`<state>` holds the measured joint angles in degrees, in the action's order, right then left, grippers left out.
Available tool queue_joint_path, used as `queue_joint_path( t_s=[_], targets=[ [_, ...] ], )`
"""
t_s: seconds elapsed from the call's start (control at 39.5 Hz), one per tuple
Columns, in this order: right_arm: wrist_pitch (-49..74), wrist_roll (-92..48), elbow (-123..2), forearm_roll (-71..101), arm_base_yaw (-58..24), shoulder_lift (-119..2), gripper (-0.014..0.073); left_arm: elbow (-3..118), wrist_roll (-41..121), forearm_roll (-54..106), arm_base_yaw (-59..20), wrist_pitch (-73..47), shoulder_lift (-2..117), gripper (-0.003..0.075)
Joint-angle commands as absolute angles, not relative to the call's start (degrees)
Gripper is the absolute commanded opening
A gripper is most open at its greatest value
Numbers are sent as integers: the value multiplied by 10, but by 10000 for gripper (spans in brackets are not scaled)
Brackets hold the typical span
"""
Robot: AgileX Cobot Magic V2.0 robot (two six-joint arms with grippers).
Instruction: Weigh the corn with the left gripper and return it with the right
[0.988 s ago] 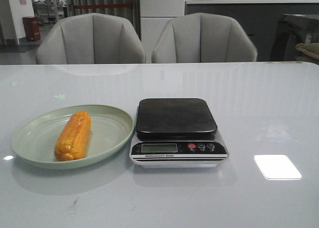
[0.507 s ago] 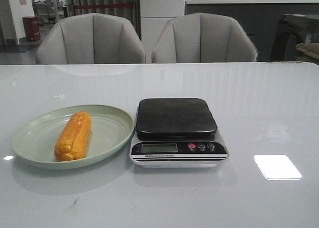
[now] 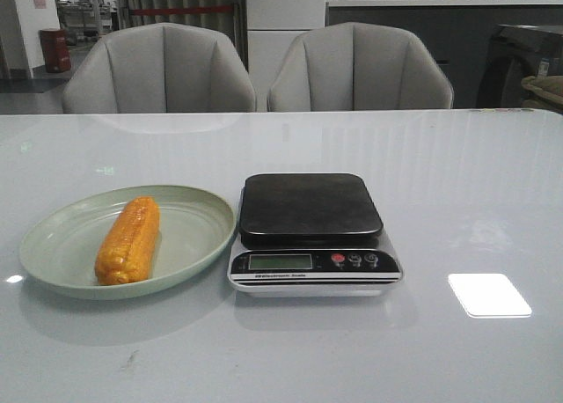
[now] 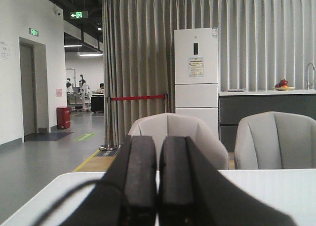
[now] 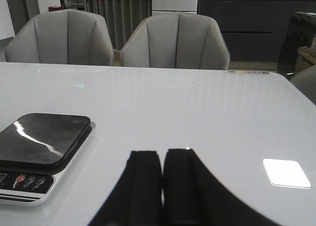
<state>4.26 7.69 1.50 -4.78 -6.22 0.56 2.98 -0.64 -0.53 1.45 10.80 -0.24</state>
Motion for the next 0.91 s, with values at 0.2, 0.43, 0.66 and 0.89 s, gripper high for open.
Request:
queue_joint_path(
  t_s=[0.2,0.43,0.66,0.89],
  targets=[
    [-6,77,21,-56,-58,16,169,220,-12,0,16,-61,98,113],
    [-6,77,21,-56,-58,16,169,253,-12,3,16,-139,152,113],
    [-6,77,21,-56,-58,16,169,246,-12,3,16,-138,160,113],
    [-6,77,21,-56,-58,16,169,246,-12,3,-29,-150,195,148]
  ],
)
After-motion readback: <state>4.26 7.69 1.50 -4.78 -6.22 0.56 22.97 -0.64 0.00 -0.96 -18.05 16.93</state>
